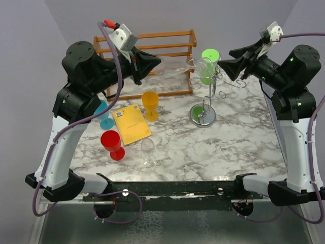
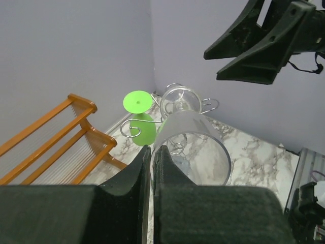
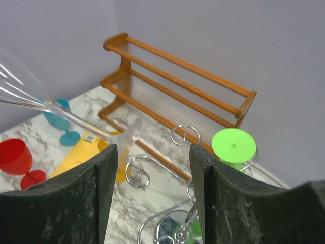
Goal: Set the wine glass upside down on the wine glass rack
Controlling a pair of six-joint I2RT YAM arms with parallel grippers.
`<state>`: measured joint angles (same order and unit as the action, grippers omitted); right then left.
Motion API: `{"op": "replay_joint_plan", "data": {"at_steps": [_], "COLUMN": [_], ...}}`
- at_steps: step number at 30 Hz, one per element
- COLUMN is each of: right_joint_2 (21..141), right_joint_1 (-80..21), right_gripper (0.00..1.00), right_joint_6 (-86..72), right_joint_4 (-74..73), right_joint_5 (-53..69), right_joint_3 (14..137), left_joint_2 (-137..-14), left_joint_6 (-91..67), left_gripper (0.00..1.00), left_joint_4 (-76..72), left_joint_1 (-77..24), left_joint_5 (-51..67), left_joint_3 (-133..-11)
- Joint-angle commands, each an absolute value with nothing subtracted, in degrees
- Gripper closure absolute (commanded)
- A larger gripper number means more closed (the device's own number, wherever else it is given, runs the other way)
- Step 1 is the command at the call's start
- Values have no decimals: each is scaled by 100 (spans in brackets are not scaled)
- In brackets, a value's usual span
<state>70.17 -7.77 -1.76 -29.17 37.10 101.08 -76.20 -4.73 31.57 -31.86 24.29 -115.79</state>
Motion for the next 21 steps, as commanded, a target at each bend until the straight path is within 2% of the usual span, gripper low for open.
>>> {"op": "replay_joint_plan", "data": {"at_steps": [1, 6, 12, 16, 21], "right_joint_2": [7330, 7532, 7299, 7336, 7367], "right_joint_1": [-765, -772, -773, -773, -773], "right_gripper": [43, 44, 47, 48, 55], "right_joint_6": [-954, -1333, -1561, -1743, -2009], "right_joint_4": [-2605, -2489, -2086, -2098, -1937], "right_joint_5": [3993, 3908, 3262, 3350, 3517], "right_joint_3": [10402, 10384, 9839, 9779, 9554], "left_joint_2": [-7849, -8086, -8226, -8275, -8325], "left_joint_6": [-788, -967, -1006, -1036, -1109], "left_gripper": [100, 100, 100, 100, 100], "left_joint_4": [2602, 2378, 2360, 2363, 2329], "left_joint_1": [-3164, -3166, -3147, -3121, -3116], "left_joint_5": [1994, 1943, 1924, 1956, 2053], "left_joint_3": [-11929, -12115, -12165, -12234, -12300]}}
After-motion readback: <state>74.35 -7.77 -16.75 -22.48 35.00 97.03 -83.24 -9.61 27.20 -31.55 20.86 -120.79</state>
